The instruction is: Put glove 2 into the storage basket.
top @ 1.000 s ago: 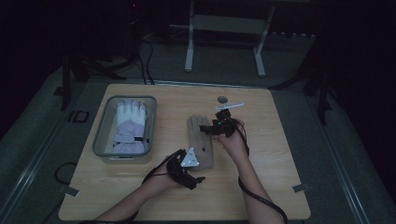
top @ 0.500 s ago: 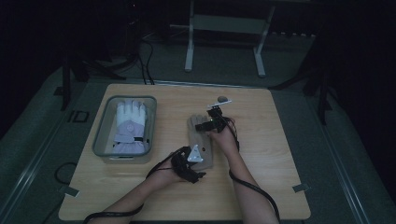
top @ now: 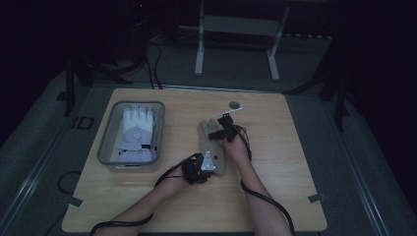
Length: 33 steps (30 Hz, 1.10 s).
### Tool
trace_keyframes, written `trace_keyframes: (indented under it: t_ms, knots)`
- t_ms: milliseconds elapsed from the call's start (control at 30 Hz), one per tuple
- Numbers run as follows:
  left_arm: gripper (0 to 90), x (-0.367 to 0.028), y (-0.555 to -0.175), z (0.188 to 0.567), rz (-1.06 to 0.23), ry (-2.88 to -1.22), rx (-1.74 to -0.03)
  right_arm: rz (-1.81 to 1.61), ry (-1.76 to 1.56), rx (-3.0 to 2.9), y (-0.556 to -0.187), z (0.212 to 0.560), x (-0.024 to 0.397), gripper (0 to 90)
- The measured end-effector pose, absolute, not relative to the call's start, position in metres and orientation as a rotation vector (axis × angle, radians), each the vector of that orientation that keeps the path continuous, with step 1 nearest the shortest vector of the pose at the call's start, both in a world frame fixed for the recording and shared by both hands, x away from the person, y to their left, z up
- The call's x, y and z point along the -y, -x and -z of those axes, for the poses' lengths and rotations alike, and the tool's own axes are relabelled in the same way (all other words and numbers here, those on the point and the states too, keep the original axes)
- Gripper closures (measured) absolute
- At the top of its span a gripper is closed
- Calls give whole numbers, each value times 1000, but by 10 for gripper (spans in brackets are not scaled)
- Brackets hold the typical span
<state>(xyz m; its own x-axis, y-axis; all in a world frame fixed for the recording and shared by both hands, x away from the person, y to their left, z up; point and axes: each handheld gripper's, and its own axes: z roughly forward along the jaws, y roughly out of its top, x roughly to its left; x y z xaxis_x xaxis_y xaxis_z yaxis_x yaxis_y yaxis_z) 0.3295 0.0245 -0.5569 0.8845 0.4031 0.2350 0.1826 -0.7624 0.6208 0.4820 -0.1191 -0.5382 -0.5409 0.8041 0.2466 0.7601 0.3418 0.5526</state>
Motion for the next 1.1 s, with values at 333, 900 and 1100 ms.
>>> trace_keyframes:
  t_ms: [333, 900, 1100]
  knots:
    - [815, -36, -325, 542, -452, -2419, -423, -1090, -1445, -2476, -474, 529, 122, 741]
    - [829, -65, -318, 492, -542, -2405, -424, -1211, -1339, -2446, -470, 476, 103, 742]
    - [829, -80, -315, 477, -577, -2392, -443, -1254, -1293, -2435, -469, 459, 89, 741]
